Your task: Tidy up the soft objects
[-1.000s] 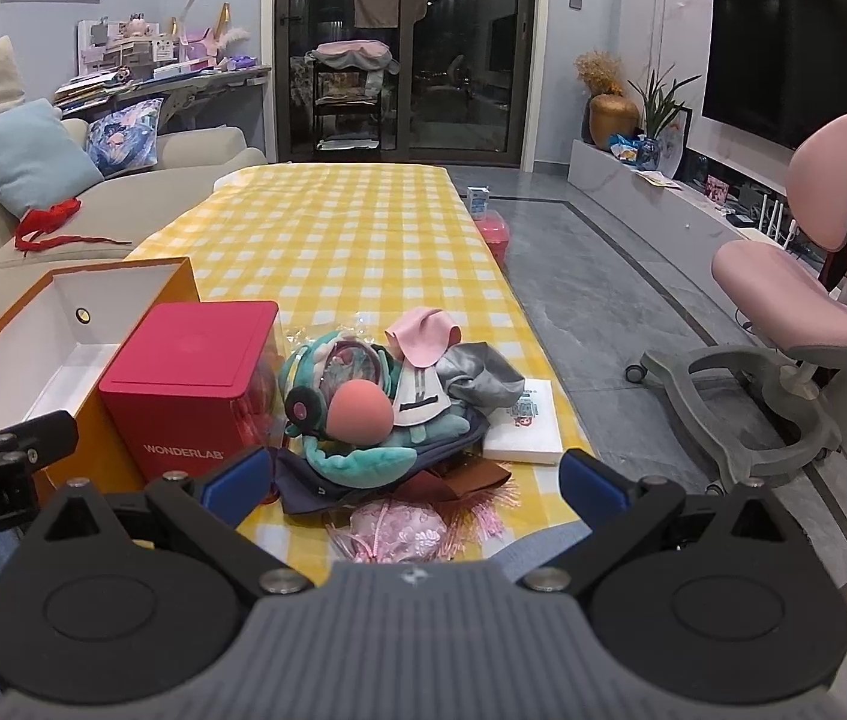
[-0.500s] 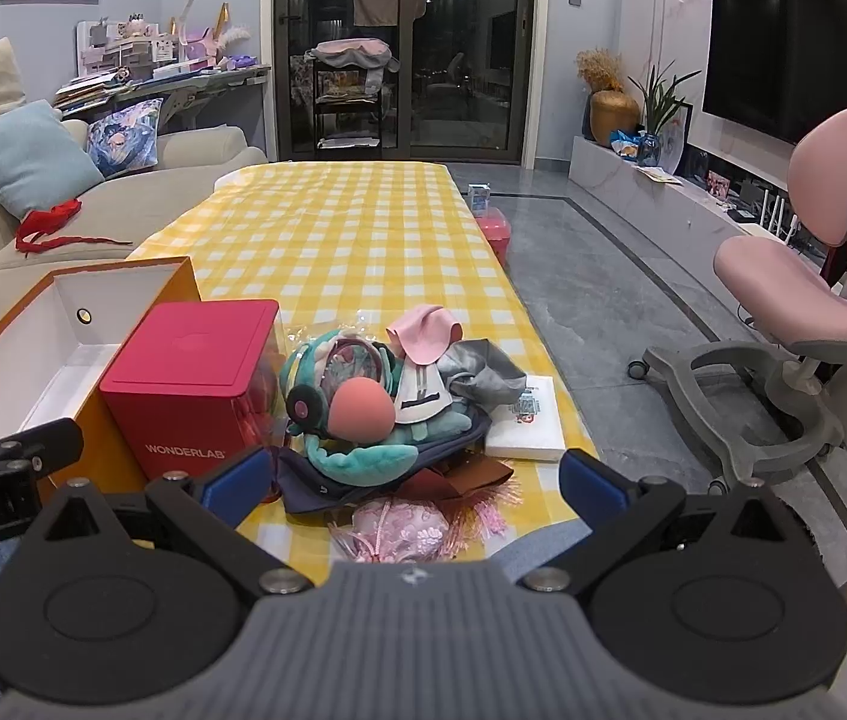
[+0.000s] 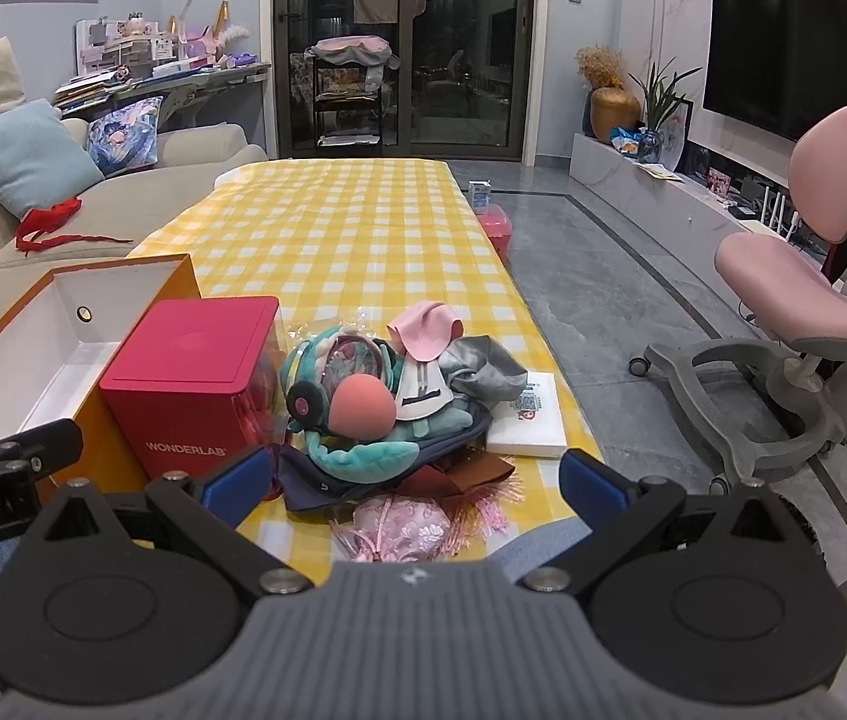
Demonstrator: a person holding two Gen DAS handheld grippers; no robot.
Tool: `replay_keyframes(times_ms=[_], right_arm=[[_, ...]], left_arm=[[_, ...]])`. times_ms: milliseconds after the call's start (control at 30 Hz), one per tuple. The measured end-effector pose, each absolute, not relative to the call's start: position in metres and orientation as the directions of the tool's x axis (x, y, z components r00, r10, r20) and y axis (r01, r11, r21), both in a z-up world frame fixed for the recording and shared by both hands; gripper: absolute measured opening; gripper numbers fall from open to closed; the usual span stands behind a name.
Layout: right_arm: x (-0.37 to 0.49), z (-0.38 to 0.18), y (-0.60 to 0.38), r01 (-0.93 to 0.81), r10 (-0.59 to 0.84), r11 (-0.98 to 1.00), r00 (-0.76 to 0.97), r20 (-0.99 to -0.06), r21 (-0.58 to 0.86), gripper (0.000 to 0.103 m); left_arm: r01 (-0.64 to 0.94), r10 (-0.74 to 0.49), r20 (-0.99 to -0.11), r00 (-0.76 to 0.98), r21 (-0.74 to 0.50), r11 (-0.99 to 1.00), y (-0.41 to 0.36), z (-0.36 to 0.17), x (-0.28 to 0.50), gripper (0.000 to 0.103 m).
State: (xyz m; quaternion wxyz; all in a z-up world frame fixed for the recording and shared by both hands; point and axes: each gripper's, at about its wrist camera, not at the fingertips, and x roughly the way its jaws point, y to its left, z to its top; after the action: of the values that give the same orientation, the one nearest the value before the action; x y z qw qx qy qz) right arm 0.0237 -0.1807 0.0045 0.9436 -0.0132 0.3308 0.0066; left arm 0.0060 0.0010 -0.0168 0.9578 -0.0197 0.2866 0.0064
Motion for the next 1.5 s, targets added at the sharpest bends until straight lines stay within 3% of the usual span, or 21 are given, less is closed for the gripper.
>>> replay_keyframes(times_ms=[1100, 1333, 1367, 1433, 1500], right_arm=[[0.025, 0.003, -0.184, -0.011, 0.001, 1.000, 0.776, -0.630, -0.012, 0.100], [0.032, -0.001, -0.183, -0.026, 0.015, 1.000, 0.750, -0.661, -0.007, 0.100], [0.034, -0.002, -0.184, -0.028, 0.018, 1.000, 0.745, -0.667, -0.005, 0.100], [0.039, -0.004, -0.187, -0.028, 0.027, 1.000, 0.730, -0.683, 0.009, 0.096], [0.046, -0.007, -0.190, -0.025, 0.042, 0.999, 0.708, -0.705, 0.034, 0.083]], left_arm=[[-0.030, 0.004, -0.558, 0.830, -0.036, 0.999, 0.001, -0.018, 0.004, 0.103], [0.034, -0.070, -0.572, 0.817, -0.074, 0.997, 0.001, -0.020, 0.009, 0.103], [0.033, -0.070, -0.579, 0.812, -0.074, 0.997, 0.001, -0.020, 0.012, 0.100], [0.042, -0.071, -0.593, 0.802, -0.062, 0.997, 0.000, -0.022, 0.017, 0.078], [0.078, -0.106, -0.617, 0.780, -0.072, 0.994, -0.001, -0.024, 0.024, 0.076]])
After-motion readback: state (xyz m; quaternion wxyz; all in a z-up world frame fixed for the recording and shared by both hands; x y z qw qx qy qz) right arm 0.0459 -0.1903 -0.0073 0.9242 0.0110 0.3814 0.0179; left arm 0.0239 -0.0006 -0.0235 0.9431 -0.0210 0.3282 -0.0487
